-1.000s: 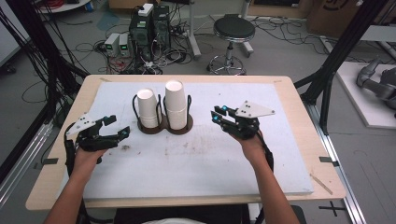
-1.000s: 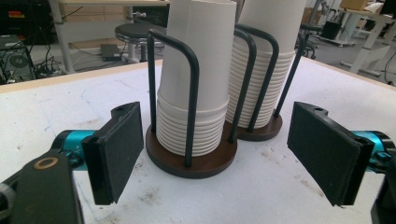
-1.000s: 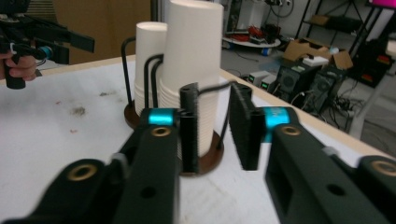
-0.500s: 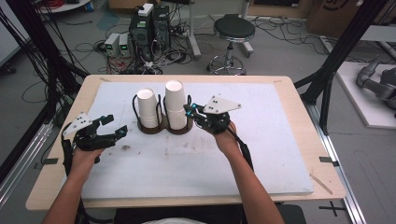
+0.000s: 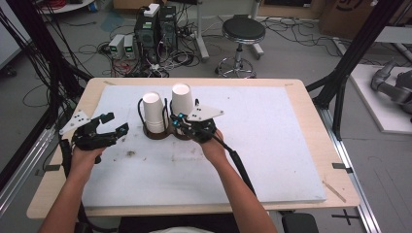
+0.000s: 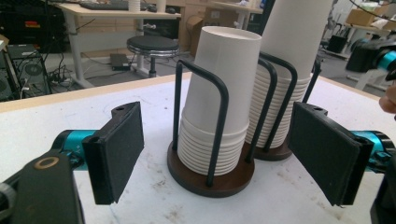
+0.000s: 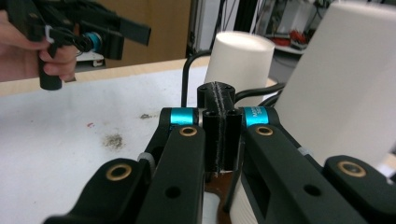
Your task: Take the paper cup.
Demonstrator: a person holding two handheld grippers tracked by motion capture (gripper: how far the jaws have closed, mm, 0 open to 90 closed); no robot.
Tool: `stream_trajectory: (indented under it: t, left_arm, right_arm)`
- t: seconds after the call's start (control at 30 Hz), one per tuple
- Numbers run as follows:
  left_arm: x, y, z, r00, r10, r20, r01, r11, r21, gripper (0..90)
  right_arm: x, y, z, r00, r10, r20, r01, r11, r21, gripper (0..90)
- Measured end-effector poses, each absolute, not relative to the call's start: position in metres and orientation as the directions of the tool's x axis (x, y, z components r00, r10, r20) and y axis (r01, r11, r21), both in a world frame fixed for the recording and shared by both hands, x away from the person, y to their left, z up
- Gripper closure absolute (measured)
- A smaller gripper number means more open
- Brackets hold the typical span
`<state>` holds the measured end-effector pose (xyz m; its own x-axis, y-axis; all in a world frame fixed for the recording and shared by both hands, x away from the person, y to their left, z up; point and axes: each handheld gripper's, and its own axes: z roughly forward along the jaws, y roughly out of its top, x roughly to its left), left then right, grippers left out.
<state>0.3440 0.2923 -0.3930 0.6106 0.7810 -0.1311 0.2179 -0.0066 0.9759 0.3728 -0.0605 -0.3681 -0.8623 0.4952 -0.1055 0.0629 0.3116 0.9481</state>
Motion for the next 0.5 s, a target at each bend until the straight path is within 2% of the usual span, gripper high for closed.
stream_trajectory:
  t: [0.33, 0.5]
  left_arm:
    - [0.357, 0.293, -0.380, 0.622, 0.773, -0.123, 0.217, -0.019, 0.976, 18.9]
    - [0.368, 0.290, -0.370, 0.631, 0.768, -0.113, 0.212, -0.030, 0.977, 18.9]
  right_arm:
    - [0.378, -0.031, -0.384, -0.866, 0.495, -0.070, 0.117, 0.338, 0.934, 90.0]
    - [0.379, -0.020, -0.393, -0.842, 0.539, -0.030, 0.169, 0.315, 0.934, 90.0]
